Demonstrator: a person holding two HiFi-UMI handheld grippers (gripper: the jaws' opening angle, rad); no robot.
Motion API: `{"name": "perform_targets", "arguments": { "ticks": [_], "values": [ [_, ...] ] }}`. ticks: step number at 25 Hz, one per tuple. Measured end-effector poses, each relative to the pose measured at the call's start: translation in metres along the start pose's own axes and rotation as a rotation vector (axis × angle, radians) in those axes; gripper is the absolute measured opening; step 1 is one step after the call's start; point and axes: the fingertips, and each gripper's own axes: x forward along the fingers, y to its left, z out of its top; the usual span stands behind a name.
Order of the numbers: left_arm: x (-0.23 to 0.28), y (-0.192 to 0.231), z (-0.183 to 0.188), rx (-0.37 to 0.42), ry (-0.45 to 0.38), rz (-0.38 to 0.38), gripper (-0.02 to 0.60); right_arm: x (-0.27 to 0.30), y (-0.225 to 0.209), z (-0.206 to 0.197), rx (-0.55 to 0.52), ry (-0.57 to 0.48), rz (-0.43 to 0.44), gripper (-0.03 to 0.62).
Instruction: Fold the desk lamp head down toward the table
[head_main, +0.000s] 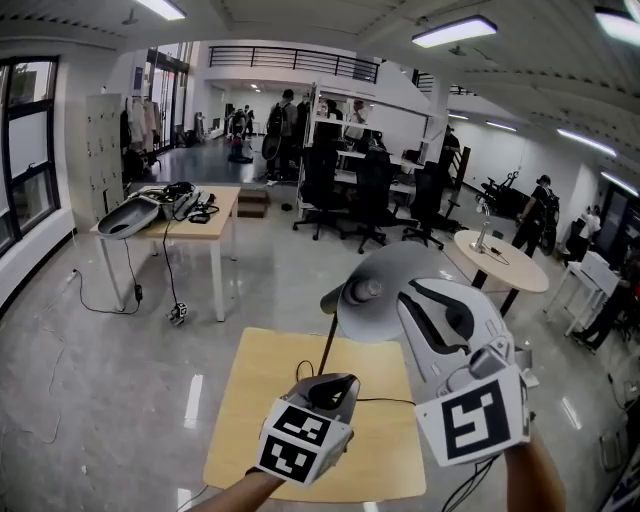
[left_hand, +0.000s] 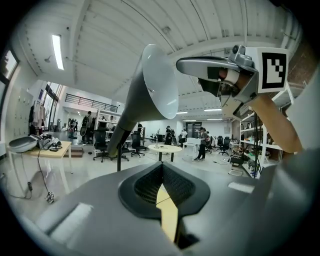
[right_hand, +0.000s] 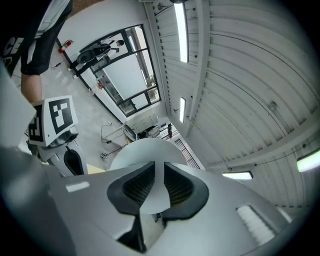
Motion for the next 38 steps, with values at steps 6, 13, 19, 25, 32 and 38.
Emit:
{"name": "perform_targets", "arguments": {
  "ticks": [6, 13, 19, 25, 32, 38],
  "values": [
    [-0.02, 0.033, 0.012, 0.009, -0.015, -0.022, 0.017, 0.027, -0.016, 0.033, -0.123, 0.046, -0.04, 0.14],
    [-0.014, 0.069, 0.003, 0.008, -0.034, -0.074, 0.017, 0.071, -0.008, 0.039, -0.221, 0.116, -0.017, 0.166],
    [-0.029, 0.1, -0.027, 0.008, -0.038, -0.115, 0.017, 0.108, 0.022, 0.045, -0.303, 0.195, 0.024, 0.167],
    [-0.062, 0.124, -0.029, -0.005, -0.017, -0.135, 0.017, 0.127, 0.022, 0.07, -0.384, 0.269, 0.02, 0.117],
    [-0.064, 0.165, -0.063, 0.002, -0.003, -0.144, 0.017, 0.153, 0.048, 0.062, -0.409, 0.306, -0.033, 0.112],
    [-0.069, 0.182, -0.053, 0.0, -0.006, -0.154, 0.017, 0.162, 0.046, 0.074, -0.417, 0.315, -0.072, 0.112]
  ]
}}
